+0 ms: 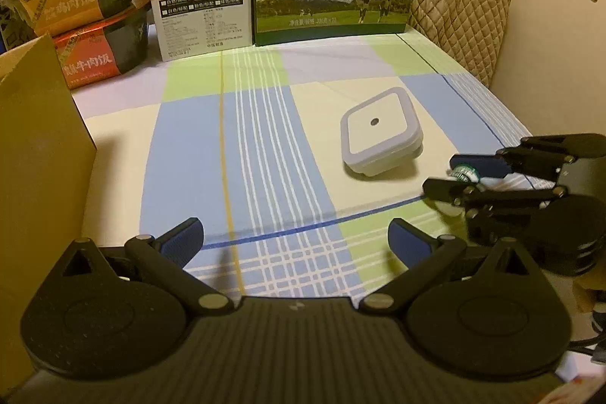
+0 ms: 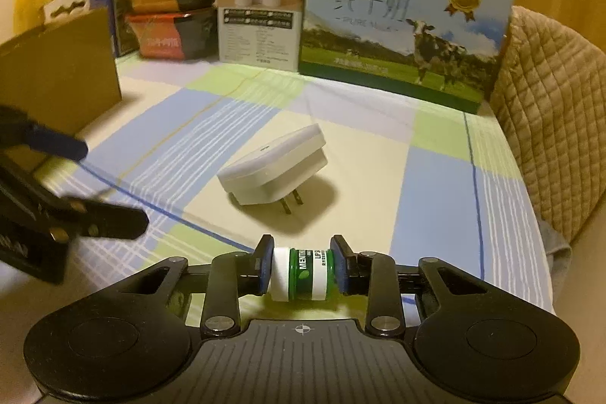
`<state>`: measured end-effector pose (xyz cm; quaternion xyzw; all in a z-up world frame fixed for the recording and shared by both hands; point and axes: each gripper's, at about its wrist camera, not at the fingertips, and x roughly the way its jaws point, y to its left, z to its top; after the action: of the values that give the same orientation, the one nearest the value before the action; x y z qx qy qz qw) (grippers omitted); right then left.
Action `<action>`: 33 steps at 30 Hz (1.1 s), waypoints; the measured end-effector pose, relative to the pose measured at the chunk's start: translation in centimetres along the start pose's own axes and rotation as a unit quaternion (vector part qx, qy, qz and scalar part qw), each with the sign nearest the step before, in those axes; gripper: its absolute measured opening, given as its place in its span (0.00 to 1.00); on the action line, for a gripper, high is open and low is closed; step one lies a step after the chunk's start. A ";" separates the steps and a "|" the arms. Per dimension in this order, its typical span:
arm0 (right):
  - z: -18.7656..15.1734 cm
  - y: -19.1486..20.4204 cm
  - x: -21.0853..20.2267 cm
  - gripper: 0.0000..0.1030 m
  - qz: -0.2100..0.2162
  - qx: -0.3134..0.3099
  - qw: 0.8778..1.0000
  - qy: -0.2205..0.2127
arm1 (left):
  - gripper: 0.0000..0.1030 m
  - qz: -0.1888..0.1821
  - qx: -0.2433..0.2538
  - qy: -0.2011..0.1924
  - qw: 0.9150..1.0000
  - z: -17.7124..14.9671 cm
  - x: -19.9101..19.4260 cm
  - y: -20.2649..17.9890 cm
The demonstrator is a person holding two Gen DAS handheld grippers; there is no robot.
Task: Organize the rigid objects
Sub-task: 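Grasp the green lip balm tin with the right tool, then grasp the white square night-light with the left tool while the right tool holds the lip balm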
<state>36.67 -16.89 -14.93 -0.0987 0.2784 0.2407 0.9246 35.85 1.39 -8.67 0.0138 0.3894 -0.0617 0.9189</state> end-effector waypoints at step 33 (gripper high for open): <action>0.3 -3.1 -4.9 0.28 -0.067 0.180 0.981 -0.021 | 0.95 -0.081 -0.030 -0.023 0.996 2.1 1.8 -1.0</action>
<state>34.84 -21.37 -11.77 0.0556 0.2901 0.1262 0.9470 38.42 0.08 -8.46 -0.0466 0.3701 -0.1249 0.9194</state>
